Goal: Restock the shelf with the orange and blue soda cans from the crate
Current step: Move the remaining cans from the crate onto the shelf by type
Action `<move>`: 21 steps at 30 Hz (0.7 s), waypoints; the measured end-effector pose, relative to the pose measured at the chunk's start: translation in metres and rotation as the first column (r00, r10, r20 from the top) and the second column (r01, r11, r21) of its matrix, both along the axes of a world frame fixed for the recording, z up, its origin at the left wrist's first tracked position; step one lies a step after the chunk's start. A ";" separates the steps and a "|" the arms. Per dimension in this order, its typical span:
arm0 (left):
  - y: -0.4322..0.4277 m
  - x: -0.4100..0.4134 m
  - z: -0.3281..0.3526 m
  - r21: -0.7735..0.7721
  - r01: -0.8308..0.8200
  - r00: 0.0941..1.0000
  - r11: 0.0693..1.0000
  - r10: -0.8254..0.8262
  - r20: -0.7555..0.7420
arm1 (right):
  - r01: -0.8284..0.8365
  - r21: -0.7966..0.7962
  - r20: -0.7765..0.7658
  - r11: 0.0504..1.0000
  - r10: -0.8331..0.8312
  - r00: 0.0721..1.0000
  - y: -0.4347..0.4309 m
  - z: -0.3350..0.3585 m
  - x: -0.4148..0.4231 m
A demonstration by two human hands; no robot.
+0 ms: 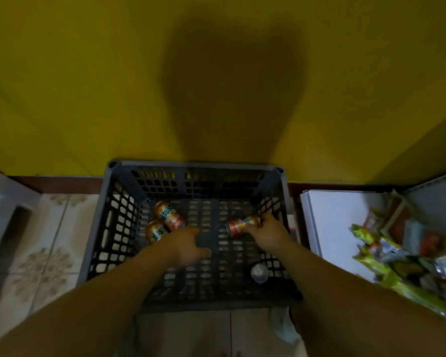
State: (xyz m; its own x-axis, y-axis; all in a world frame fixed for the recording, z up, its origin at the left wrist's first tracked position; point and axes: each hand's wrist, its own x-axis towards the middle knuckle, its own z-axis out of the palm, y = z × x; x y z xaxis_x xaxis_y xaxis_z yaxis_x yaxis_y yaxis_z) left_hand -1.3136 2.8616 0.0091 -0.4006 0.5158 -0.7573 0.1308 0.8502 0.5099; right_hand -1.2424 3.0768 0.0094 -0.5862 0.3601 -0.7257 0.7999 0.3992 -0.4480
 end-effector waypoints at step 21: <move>0.101 -0.037 -0.236 0.111 -0.298 0.934 0.948 0.265 0.240 | 0.693 -0.113 -0.031 0.712 -0.699 0.714 0.003 -0.221 -0.060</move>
State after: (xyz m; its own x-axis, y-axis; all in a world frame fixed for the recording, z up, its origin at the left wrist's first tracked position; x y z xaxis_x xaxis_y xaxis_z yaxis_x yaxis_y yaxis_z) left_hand -1.3508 2.9622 -0.2267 -0.3776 0.5156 -0.7692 -0.2318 0.7516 0.6176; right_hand -1.3028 3.0801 -0.2113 -0.2428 0.6234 -0.7433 0.8025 -0.3014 -0.5149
